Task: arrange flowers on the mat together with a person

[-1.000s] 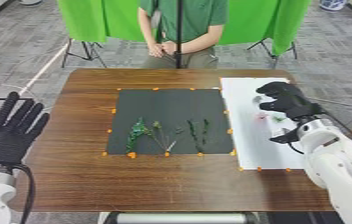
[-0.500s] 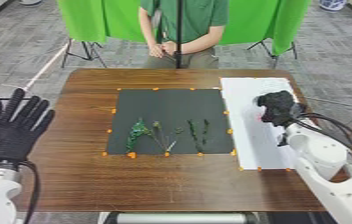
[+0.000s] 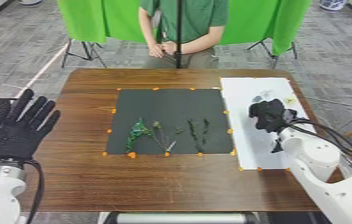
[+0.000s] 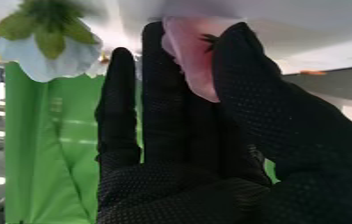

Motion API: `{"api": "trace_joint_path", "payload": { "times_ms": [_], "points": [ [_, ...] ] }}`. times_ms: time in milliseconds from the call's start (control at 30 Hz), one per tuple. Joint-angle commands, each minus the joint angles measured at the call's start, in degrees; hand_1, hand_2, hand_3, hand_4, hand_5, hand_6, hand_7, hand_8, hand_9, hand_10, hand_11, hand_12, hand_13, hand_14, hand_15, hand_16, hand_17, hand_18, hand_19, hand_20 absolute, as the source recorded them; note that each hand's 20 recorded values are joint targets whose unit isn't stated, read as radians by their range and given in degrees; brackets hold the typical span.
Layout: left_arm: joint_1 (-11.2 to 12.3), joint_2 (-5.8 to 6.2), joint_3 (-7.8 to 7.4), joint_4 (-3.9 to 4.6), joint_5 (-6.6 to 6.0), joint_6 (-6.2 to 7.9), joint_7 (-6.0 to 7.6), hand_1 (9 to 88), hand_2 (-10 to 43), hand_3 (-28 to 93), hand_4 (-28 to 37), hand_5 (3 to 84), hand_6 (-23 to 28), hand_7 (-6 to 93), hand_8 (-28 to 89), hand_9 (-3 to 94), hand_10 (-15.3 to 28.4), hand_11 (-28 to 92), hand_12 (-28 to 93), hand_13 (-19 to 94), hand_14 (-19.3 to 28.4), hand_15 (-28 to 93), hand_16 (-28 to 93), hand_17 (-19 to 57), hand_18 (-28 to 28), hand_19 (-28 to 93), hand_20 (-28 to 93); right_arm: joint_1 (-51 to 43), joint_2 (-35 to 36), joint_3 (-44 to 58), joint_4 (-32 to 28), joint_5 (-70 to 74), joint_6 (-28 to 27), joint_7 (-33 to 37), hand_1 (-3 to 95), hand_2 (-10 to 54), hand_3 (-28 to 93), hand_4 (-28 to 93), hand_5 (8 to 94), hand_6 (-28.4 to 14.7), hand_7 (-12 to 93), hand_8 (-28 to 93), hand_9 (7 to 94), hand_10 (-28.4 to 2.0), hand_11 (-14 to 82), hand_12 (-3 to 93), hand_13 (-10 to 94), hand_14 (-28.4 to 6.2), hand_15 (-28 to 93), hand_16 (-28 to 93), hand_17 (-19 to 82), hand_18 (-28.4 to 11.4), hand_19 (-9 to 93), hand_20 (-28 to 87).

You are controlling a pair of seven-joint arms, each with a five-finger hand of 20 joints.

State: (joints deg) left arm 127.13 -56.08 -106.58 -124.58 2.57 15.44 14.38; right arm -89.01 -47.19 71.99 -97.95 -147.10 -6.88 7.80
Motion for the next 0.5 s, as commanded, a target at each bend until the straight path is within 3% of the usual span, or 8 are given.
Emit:
{"api": "trace_joint_path", "payload": {
  "times_ms": [33,100,200,300,500],
  "points": [
    [0.1,-0.15,0.25,0.00,-1.61,2.46,-0.31,28.6,13.0,71,-28.3,42.9,7.5,9.0,-9,38.2,16.2,22,7,29,16.9,36,-8,-5.1,15.4,39,15,-4.5,0.0,-1.1,1.2,2.1,5.6,1.7,63.2,-9.5,65,-28,47.9,4.9,49,-23,56.6,-6.7,29.5,22.9,60,1.7,31,40,26,-12.8,61,29],
    [0.4,-0.29,0.03,-0.20,-1.60,2.40,0.12,28.6,13.0,71,-28.3,43.0,7.5,9.1,-9,38.2,16.2,22,7,29,17.0,37,-8,-5.2,15.4,39,15,-4.6,0.0,-1.3,1.1,2.5,7.2,1.6,63.8,-9.5,65,-28,47.7,4.5,50,-23,57.5,-6.6,31.1,24.7,63,1.6,31,41,27,-13.5,62,31],
    [0.7,-0.44,-0.25,-0.39,-1.59,2.25,0.58,28.5,13.1,71,-28.3,43.1,7.5,9.2,-9,38.2,16.4,22,7,29,17.0,37,-9,-5.2,15.4,39,15,-3.7,0.1,-1.8,0.7,3.2,9.5,1.1,64.5,-9.5,65,-28,48.5,4.0,54,-22,61.2,-5.6,25.8,34.0,66,2.2,29,44,29,-12.9,61,34],
    [1.0,-0.47,-0.23,-0.53,-1.86,2.66,0.78,28.6,13.2,71,-28.3,43.1,7.6,9.3,-9,38.3,16.3,22,7,29,17.0,37,-9,-5.1,15.4,39,15,-3.2,0.0,-1.8,-0.7,4.2,9.5,0.4,65.5,-9.5,65,-28,49.3,4.5,56,-7,65.6,-4.1,18.7,42.2,68,2.2,29,46,32,-11.8,59,37],
    [1.6,-0.50,0.17,-0.45,-1.75,2.40,0.67,28.7,13.2,71,-28.3,42.5,7.4,9.3,-9,38.3,16.4,22,7,29,17.1,37,-9,-5.1,15.4,39,15,-1.1,0.1,-3.3,-5.1,5.3,10.7,-2.0,65.6,-9.5,67,-28,49.7,4.6,55,-6,66.4,-3.3,17.0,43.6,68,1.8,30,48,32,-10.9,59,38]
  ]
}}
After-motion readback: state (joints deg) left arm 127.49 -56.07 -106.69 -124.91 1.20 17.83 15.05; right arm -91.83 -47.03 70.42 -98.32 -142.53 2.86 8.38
